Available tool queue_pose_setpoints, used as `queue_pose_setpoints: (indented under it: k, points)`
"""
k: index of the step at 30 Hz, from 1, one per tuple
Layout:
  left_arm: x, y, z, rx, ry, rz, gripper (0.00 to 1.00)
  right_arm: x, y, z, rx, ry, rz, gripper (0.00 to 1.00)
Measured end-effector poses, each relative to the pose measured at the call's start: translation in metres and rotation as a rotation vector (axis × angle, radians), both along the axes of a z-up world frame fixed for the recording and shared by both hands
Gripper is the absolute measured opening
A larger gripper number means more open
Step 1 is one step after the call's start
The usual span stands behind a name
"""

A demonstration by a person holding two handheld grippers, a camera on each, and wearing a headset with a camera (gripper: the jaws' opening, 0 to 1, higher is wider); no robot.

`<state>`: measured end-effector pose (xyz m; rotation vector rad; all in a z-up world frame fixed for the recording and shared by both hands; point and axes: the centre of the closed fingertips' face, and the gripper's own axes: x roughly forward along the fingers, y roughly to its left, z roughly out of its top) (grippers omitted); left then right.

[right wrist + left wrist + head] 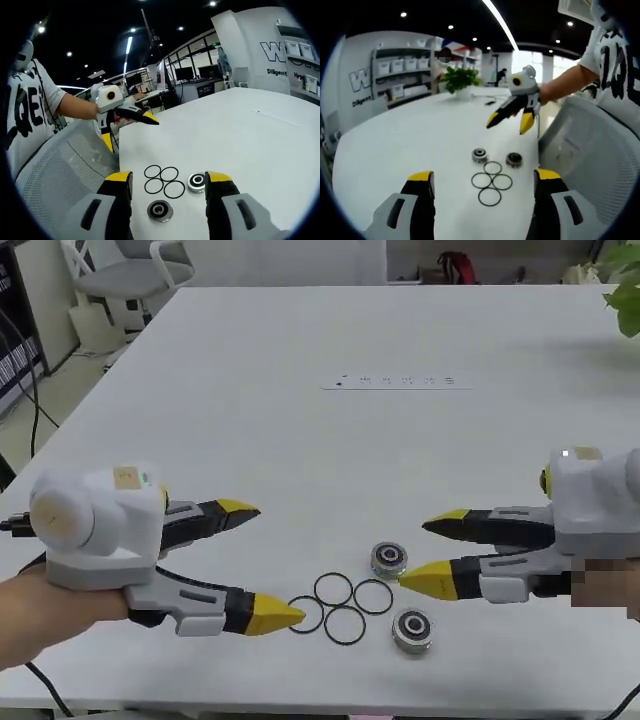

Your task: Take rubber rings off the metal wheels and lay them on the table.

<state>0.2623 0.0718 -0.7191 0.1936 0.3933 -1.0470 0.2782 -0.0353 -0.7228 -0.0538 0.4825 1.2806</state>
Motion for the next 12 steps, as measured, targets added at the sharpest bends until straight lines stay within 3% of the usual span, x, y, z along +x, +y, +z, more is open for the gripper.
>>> queue_pose_setpoints:
  k: [3, 6, 12]
  points:
    - [0.0, -0.001, 0.0, 0.003, 0.0, -0.003, 0.83, -0.002, -0.004, 0.0, -0.008, -0.014, 0.007, 0.59]
    - [0.0, -0.001, 0.0, 0.003, 0.001, -0.004, 0.83, -0.003, -0.01, -0.002, -0.035, -0.058, 0.007, 0.66]
    - [-0.002, 0.0, -0.003, 0.011, 0.002, -0.005, 0.84, -0.006, -0.022, -0.009, -0.074, -0.085, 0.013, 0.73]
